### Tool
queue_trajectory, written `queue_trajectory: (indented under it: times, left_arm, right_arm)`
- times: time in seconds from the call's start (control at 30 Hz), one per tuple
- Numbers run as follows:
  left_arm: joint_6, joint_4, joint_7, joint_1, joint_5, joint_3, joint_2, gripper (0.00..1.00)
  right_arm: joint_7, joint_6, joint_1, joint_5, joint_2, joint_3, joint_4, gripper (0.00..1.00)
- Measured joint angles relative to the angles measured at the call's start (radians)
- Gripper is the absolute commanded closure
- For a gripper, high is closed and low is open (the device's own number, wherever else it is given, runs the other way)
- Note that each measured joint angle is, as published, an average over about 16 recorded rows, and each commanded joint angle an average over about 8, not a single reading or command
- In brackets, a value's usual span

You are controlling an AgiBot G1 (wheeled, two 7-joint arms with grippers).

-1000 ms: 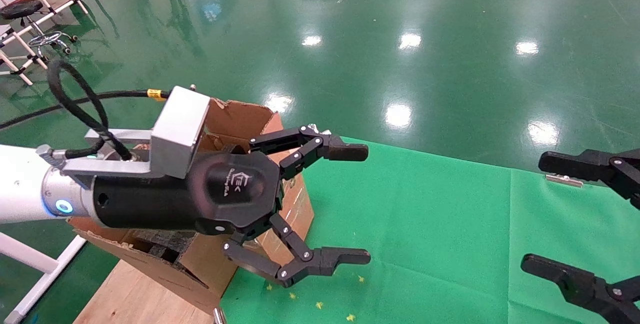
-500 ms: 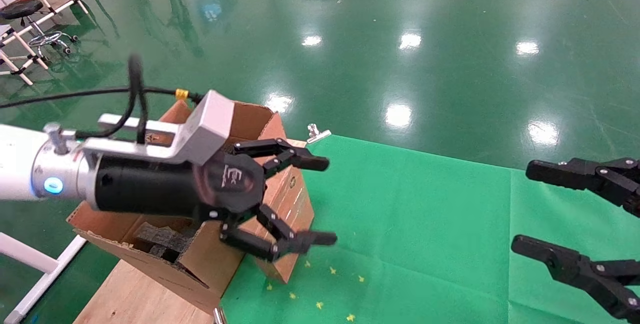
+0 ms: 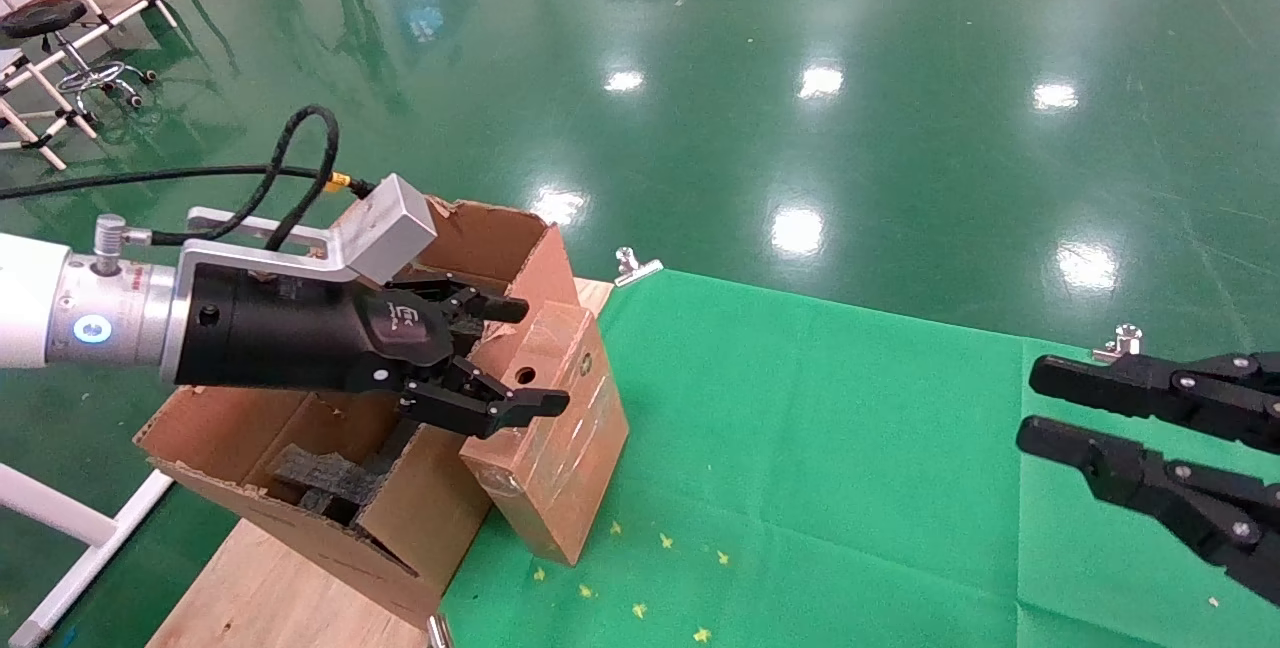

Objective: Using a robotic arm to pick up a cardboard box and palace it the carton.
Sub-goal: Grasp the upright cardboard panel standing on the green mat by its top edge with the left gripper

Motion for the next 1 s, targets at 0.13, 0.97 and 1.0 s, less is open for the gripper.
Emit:
queue_trajectory:
  times: [0.13, 0.97, 1.0]
  left_arm:
    - [0.004, 0.007, -0.028, -0.012, 0.019, 0.01, 0.002, 0.0]
    - [0.17, 0.118, -0.543, -0.344, 0.444, 0.237, 0.236, 0.0]
    - [0.173, 0.127, -0.552, -0.35, 0.452, 0.248, 0.245, 0.0]
  right_arm:
    - [0.0, 0.0, 0.0, 0.0, 0.0, 0.0, 0.0, 1.0]
    - [0.0, 0.0, 0.0, 0.0, 0.0, 0.0, 0.0, 1.0]
    - [0.0, 0.0, 0.0, 0.0, 0.0, 0.0, 0.0, 1.0]
